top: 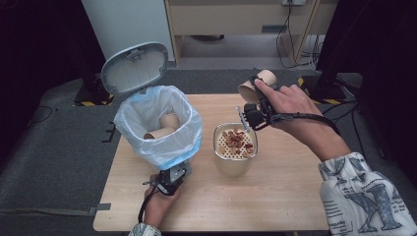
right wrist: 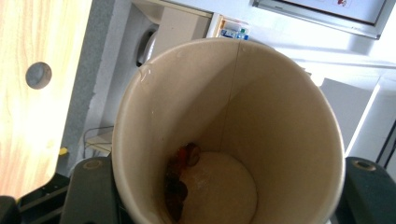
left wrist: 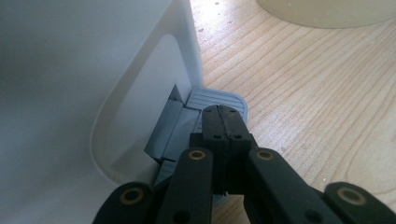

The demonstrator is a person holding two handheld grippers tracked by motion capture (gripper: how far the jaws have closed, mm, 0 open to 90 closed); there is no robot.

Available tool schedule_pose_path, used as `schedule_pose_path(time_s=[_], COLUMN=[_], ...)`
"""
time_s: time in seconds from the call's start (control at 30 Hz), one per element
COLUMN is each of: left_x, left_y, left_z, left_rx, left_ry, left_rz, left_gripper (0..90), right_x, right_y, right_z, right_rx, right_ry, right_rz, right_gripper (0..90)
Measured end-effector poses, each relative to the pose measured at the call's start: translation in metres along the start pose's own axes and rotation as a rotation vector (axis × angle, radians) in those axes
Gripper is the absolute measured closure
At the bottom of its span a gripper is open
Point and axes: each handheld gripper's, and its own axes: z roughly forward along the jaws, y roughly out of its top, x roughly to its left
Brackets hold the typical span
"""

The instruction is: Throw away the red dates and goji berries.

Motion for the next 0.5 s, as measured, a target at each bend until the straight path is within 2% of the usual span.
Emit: schedule_pose_path(time_s=[0.5], left_x=[0.000], left_y=[0.000], left_z=[0.000], left_rx=[0.000], left_ry=[-0.001], left_rz=[0.000], left_gripper=[89.2], right_x=[0.012], right_y=[-0.009], right_z=[0.004], right_rx=[-0.047], right_ry=[0.068], right_rz=[0.197], right_gripper=[35.0])
